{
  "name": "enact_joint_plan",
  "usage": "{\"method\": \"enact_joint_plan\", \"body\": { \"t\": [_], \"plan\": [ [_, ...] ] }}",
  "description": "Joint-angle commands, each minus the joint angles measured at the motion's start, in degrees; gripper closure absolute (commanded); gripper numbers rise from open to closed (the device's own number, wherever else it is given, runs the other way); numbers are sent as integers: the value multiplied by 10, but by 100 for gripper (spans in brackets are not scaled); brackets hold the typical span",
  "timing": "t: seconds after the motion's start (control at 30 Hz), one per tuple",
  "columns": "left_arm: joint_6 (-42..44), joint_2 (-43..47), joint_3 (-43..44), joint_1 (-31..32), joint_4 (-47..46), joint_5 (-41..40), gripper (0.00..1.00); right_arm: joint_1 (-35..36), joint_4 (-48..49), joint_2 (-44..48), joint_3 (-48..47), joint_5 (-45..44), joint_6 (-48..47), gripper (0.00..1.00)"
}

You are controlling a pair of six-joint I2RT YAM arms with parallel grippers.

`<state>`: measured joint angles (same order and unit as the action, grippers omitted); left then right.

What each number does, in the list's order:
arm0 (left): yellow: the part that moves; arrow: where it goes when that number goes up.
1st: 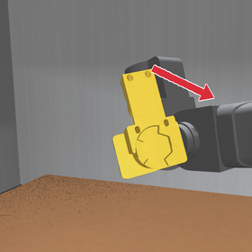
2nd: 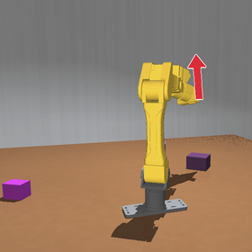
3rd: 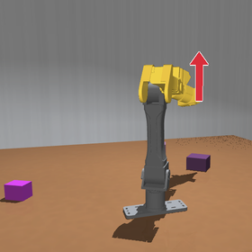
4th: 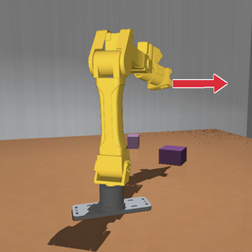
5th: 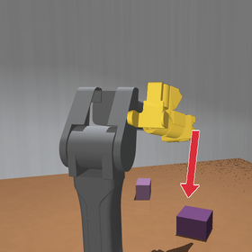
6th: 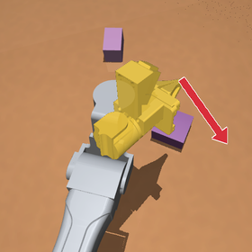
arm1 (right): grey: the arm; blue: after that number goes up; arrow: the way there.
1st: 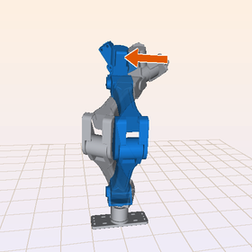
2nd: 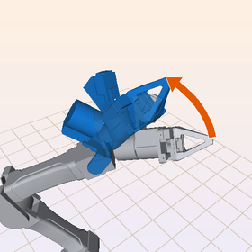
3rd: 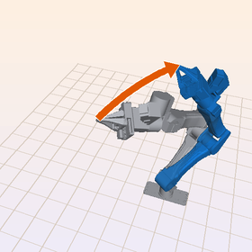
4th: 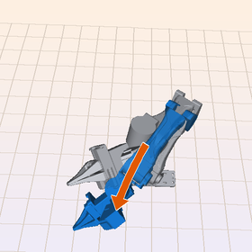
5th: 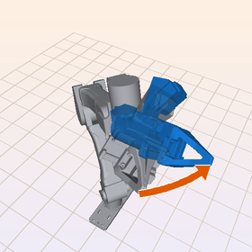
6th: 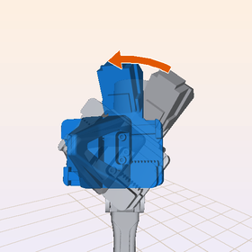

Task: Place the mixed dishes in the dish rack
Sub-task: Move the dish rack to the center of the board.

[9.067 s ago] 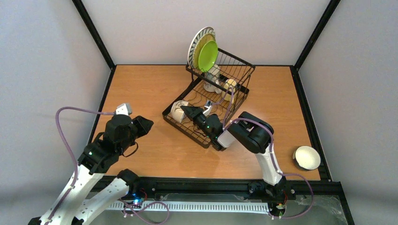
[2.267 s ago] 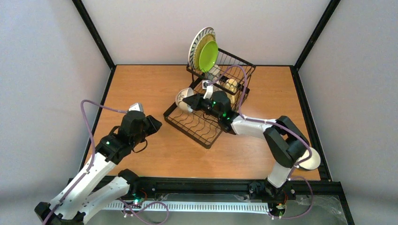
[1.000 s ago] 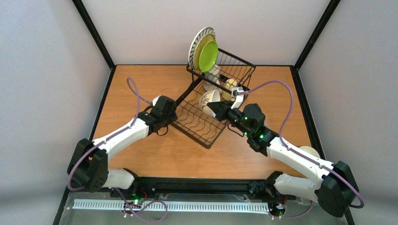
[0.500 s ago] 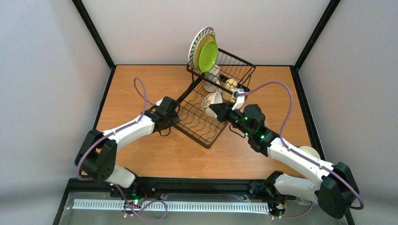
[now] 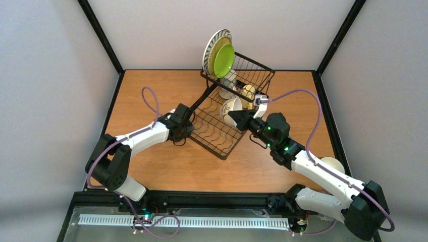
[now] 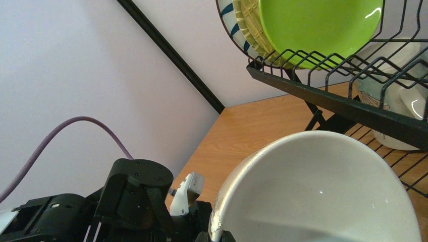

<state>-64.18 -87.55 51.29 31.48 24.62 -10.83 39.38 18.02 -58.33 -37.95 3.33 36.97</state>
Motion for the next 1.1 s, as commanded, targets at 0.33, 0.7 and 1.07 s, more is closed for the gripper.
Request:
{"method": "enact_joint_plan", "body": {
  "t": [0.33,0.7,1.07],
  "plan": [
    [-113,-17,-52,5,-104,122,100,-5,-72,82,-26,-68,-27,98],
    [-279,61,-110,59,-110,54,100,-5,-139,135,-26,-77,-18,98],
    [-487,87,-134,140,-70,-24,100,-6,-206,174,-34,-106,-25,98]
  ]
}}
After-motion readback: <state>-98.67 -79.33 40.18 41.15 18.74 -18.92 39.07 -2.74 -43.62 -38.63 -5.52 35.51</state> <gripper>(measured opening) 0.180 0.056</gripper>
